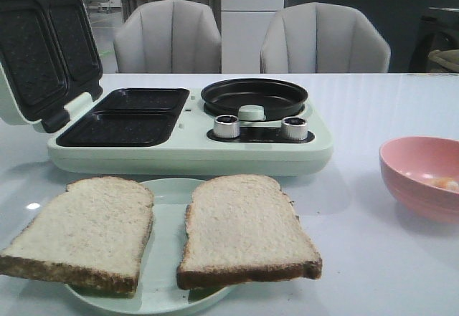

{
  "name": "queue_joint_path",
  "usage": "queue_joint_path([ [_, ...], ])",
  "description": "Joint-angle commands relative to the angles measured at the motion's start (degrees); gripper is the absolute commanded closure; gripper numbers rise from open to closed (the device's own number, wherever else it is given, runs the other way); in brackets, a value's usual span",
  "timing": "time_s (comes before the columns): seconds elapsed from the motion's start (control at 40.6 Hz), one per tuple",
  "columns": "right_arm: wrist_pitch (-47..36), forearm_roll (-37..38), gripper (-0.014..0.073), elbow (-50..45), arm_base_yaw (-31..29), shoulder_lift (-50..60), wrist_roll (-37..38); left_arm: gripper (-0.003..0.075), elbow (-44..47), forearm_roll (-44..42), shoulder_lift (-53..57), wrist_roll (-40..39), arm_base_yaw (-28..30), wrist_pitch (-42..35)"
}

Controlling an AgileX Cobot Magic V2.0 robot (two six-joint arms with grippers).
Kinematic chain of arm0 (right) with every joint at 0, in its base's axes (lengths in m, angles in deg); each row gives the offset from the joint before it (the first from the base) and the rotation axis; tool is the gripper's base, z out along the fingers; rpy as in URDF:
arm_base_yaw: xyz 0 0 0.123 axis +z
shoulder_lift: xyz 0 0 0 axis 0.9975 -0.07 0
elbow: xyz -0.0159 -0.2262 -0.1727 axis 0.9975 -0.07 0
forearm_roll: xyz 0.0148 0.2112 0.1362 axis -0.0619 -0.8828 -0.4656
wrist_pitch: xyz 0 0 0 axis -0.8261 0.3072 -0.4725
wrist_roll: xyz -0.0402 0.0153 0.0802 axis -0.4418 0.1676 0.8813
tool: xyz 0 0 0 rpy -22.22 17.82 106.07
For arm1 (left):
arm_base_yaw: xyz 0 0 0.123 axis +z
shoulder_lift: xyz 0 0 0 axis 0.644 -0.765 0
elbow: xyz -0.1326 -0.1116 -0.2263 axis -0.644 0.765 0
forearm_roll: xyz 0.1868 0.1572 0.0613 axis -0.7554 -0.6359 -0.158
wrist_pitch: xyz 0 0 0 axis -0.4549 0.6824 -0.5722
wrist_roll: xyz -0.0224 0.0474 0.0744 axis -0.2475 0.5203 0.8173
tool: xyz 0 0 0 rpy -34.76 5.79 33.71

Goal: Make breakfast with bread and shrimp
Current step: 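Move the left gripper above the bread slice nearest the sandwich maker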

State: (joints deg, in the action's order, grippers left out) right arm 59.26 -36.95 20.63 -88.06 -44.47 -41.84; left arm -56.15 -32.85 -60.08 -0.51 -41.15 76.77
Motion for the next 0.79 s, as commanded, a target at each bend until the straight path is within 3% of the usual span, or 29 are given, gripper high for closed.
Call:
queue_joint_path([
  [0.0, -7.5, 0.0, 0.0559, 1.3, -0.3, 1.2, 0.0, 0.0619, 1.6, 0.5, 0.9, -0.3, 0.0, -8.4],
  [0.271, -0.6, -0.1, 0.0559, 14.5, -0.3, -0.1, 0.0, 0.0619, -10.7, 0.5, 0.2, -0.5, -0.1, -6.2],
  [0.591, 15.8, -0.1, 0.0559, 36.5, -0.3, -17.3, 0.0, 0.0619, -38.0, 0.5, -13.8, -0.5, -0.1, 15.4],
  [0.763, 21.2, -0.1, 0.0559, 39.8, -0.3, -26.2, 0.0, 0.0619, -42.7, 0.5, -21.0, -0.5, -0.1, 22.8],
])
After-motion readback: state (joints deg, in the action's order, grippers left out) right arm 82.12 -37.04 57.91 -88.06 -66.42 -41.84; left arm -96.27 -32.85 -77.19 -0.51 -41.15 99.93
